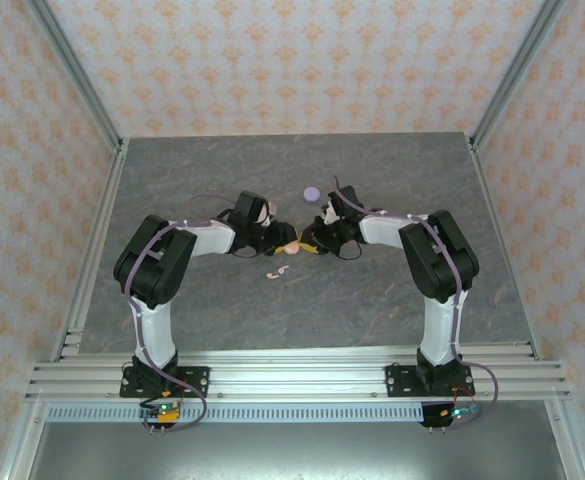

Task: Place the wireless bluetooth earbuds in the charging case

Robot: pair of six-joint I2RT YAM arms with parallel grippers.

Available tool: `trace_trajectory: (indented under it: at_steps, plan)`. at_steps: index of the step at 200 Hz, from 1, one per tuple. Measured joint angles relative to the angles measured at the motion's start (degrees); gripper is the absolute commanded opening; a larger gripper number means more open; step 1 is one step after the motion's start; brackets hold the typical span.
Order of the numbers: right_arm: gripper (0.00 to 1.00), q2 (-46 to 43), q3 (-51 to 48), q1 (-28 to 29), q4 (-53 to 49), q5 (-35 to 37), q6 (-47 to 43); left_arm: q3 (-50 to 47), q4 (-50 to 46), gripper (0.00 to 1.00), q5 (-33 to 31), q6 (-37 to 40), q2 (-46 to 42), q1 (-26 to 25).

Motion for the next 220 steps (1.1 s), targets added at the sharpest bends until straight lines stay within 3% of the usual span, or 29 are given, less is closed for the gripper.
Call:
trace_trajectory:
  at_steps: [38,103,169,220]
  plan:
    - [0.18,0.0,0.0,0.0,0.0,0.0,0.0,0.3,-1.5,0.36,-0.3,1.7,0.0,0.0]
    - [0.21,-1.8,-0.9,-0.2,0.1,0.5,0.0,0.4,-2.4,0.13,0.0,2.3,-0.8,0.0]
    - [0.34,-16.3,-5.7,-6.1,-0.2,-0.5,-4.3,0.4,-1.4,0.13,1.2,2.8,-9.0,1.3]
    - [0.49,-27.3,-5.6,-8.4,-3.0,-7.6,-13.9,1.2,-0.1,0.12,5.5,7.7,-17.3,3.3]
